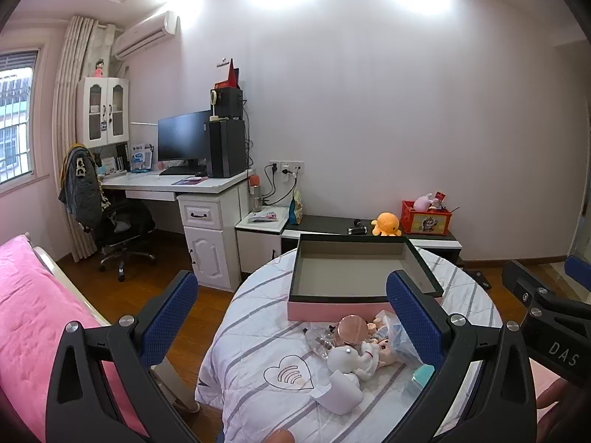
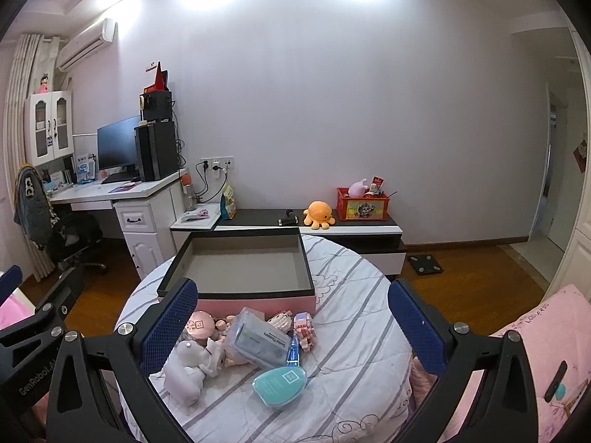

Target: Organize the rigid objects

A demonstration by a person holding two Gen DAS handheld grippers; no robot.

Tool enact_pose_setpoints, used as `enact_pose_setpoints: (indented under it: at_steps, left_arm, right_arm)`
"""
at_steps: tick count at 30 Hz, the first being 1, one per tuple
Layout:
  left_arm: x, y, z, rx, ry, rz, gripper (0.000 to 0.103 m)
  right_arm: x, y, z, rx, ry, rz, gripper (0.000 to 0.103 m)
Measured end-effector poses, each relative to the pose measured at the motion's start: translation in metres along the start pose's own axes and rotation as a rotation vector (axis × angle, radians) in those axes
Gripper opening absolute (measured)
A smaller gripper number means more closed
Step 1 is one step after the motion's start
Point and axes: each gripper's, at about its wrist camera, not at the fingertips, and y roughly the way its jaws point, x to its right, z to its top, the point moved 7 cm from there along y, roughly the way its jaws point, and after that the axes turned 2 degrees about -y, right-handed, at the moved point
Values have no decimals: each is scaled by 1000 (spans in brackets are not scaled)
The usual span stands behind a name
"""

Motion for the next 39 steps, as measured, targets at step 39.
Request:
enact_pose_setpoints:
  at_steps: [39]
  left_arm:
    - [19, 97, -150, -401, 45, -46, 103]
  right_arm:
    - [9, 116, -139, -460, -43, 118, 103]
